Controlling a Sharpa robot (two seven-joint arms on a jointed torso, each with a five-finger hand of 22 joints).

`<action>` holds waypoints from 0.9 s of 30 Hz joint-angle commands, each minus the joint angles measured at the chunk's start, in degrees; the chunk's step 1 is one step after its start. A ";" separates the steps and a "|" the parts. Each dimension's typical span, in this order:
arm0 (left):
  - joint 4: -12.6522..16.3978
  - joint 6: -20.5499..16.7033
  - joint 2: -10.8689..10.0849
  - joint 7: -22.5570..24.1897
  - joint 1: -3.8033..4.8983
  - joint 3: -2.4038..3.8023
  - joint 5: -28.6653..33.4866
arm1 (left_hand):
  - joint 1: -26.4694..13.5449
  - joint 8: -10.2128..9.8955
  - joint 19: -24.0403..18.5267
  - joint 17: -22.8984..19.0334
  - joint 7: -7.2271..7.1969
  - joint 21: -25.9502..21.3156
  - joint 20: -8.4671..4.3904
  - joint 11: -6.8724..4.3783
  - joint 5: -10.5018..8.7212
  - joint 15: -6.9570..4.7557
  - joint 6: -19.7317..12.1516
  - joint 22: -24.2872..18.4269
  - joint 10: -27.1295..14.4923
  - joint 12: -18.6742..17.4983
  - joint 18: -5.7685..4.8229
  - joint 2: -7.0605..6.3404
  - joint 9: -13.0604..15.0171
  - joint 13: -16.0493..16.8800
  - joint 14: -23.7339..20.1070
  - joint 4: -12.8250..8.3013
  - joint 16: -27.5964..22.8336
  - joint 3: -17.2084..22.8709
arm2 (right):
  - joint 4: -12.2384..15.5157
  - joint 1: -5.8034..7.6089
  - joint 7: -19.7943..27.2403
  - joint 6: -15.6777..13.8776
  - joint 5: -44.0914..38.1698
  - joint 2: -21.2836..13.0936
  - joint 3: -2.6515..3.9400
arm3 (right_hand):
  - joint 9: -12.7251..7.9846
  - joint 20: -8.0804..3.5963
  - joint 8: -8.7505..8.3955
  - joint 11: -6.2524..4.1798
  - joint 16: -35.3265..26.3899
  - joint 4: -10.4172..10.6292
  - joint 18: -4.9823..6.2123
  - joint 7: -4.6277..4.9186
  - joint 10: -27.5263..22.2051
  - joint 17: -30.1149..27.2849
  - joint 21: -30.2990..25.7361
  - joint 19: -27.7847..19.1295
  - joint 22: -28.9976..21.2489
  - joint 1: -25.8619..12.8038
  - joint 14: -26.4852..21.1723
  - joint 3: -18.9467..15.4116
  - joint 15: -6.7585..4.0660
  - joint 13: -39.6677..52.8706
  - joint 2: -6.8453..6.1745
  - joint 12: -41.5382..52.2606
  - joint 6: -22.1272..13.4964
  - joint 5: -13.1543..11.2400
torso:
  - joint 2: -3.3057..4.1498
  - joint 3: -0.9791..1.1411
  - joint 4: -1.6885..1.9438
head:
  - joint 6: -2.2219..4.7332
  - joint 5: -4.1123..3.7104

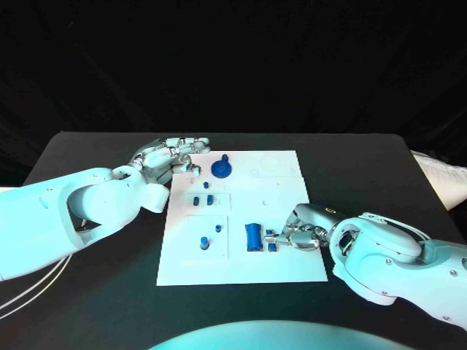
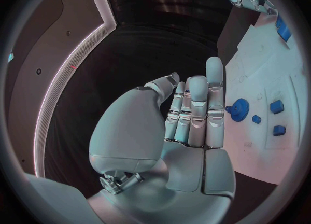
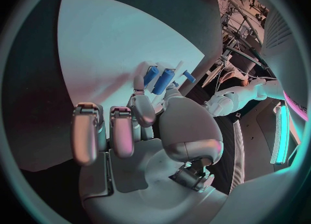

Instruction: Assemble the parts on the task board

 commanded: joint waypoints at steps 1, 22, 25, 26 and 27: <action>0.11 1.21 0.05 0.19 0.03 0.03 -0.17 | -0.22 0.28 -0.27 -0.12 -0.18 -0.40 0.06 0.10 0.13 -0.06 -0.37 -0.09 -0.42 0.19 0.57 0.42 -0.02 -0.09 -0.41 -0.06 -0.24 -0.32 | 0.03 -0.03 0.66 1.58 -1.19 -0.33 0.02 | 0.15 -0.54 0.17 -0.05 0.18 -0.93 -1.09 -0.09 0.59 10.01 0.36 1.81 4.56 3.87 4.97 -0.23 -0.49 0.05 0.10 0.07 0.23 0.24 | 0.04 0.00 0.01 | 0.05 -0.11; 0.04 1.44 0.10 0.05 0.03 0.02 -0.17 | -0.21 0.30 -0.29 -0.26 -0.18 -0.41 0.07 0.10 0.14 -0.05 -0.38 -0.10 -0.45 0.22 0.57 0.43 -0.02 -0.09 -0.49 -0.06 -0.30 -0.33 | -3.72 -0.23 0.91 3.82 -1.31 2.20 0.02 | 0.57 -0.50 0.11 -0.01 0.23 -4.20 -1.15 -0.01 0.60 10.17 0.48 1.87 4.87 14.10 4.99 -0.65 -0.45 0.43 1.39 0.02 -0.02 -2.22 | 0.08 0.00 0.21 | -0.19 -0.19; -0.01 1.42 0.12 0.05 0.03 0.02 -0.17 | -0.21 0.30 -0.29 -0.26 -0.18 -0.41 0.07 0.10 0.14 -0.05 -0.38 -0.10 -0.45 0.22 0.57 0.43 -0.02 -0.09 -0.49 -0.06 -0.30 -0.33 | -4.35 -0.39 0.94 4.23 -1.46 2.72 0.01 | 0.63 -0.50 0.10 -0.01 0.21 -4.79 -1.14 0.00 0.58 10.16 0.43 1.83 4.82 15.31 4.99 -0.89 -0.46 0.44 1.28 -0.08 -0.06 -2.65 | 0.02 0.01 0.32 | -0.23 -0.23; -0.03 1.41 0.13 0.05 0.03 0.02 -0.17 | -0.21 0.30 -0.29 -0.26 -0.18 -0.41 0.07 0.10 0.14 -0.05 -0.38 -0.10 -0.45 0.22 0.57 0.43 -0.02 -0.09 -0.49 -0.06 -0.30 -0.33 | -4.50 -0.45 0.95 4.19 -1.49 2.86 0.01 | 0.65 -0.50 0.10 -0.01 0.20 -4.94 -1.13 0.00 0.58 10.14 0.41 1.82 4.79 15.62 4.98 -0.96 -0.45 0.46 1.28 -0.08 -0.07 -2.80 | -0.01 -0.01 0.26 | -0.22 -0.18; -0.04 1.42 0.13 0.05 0.03 0.02 -0.17 | -0.21 0.30 -0.29 -0.26 -0.18 -0.41 0.07 0.10 0.14 -0.05 -0.38 -0.10 -0.45 0.22 0.57 0.43 -0.02 -0.09 -0.49 -0.06 -0.30 -0.33 | -4.54 -0.47 0.95 4.12 -1.50 2.91 0.01 | 0.65 -0.50 0.10 -0.01 0.20 -4.96 -1.13 0.00 0.58 10.14 0.41 1.82 4.79 15.67 4.98 -0.97 -0.45 0.46 1.28 -0.08 -0.07 -2.82 | -0.02 0.00 0.25 | -0.22 -0.16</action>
